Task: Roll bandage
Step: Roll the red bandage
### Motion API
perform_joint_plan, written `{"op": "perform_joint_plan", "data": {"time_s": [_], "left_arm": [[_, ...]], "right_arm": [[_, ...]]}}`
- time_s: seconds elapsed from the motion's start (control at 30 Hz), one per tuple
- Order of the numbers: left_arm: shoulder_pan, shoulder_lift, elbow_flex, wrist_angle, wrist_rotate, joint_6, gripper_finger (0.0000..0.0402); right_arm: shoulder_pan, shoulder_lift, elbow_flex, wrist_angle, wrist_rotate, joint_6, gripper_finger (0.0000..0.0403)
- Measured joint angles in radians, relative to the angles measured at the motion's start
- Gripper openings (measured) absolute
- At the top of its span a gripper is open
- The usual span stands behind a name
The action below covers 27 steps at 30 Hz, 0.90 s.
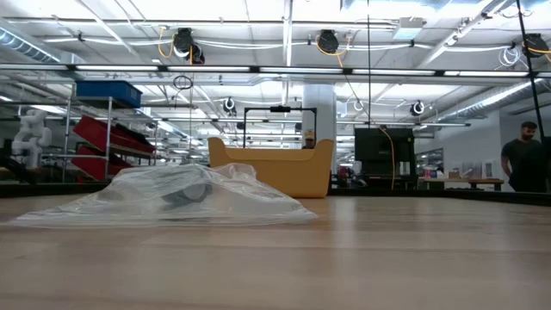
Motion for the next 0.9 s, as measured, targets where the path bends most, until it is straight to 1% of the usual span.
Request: {"op": "perform_joint_plan", "data": {"time_s": [0.07, 0.23, 0.5, 0.6, 0.8, 0.9], "left_arm": [[-0.006, 0.000, 0.000, 0.000, 0.001, -0.019, 0.0009], [-0.024, 0.000, 0.000, 0.006, 0.052, -0.074, 0.0005], [-0.082, 0.001, 0.000, 0.150, 0.075, -0.076, 0.0004], [-0.096, 0.001, -0.001, 0.169, 0.083, -0.080, 0.0004], [-0.102, 0.001, 0.000, 0.190, 0.148, -0.137, 0.0004], [-0.103, 0.002, 0.000, 0.231, 0.151, -0.140, 0.0004]], "right_arm": [[0.000, 0.000, -0.001, -0.013, 0.003, -0.023, 0.0018], [0.001, 0.000, -0.001, -0.035, 0.005, -0.052, 0.0018], [0.000, 0.000, -0.001, -0.103, 0.002, -0.060, 0.0018], [0.000, 0.000, -0.001, -0.102, -0.002, -0.059, 0.0018], [-0.001, 0.000, -0.001, -0.106, -0.007, -0.055, 0.0018], [-0.002, 0.000, -0.001, -0.136, -0.007, -0.032, 0.0018]]}}
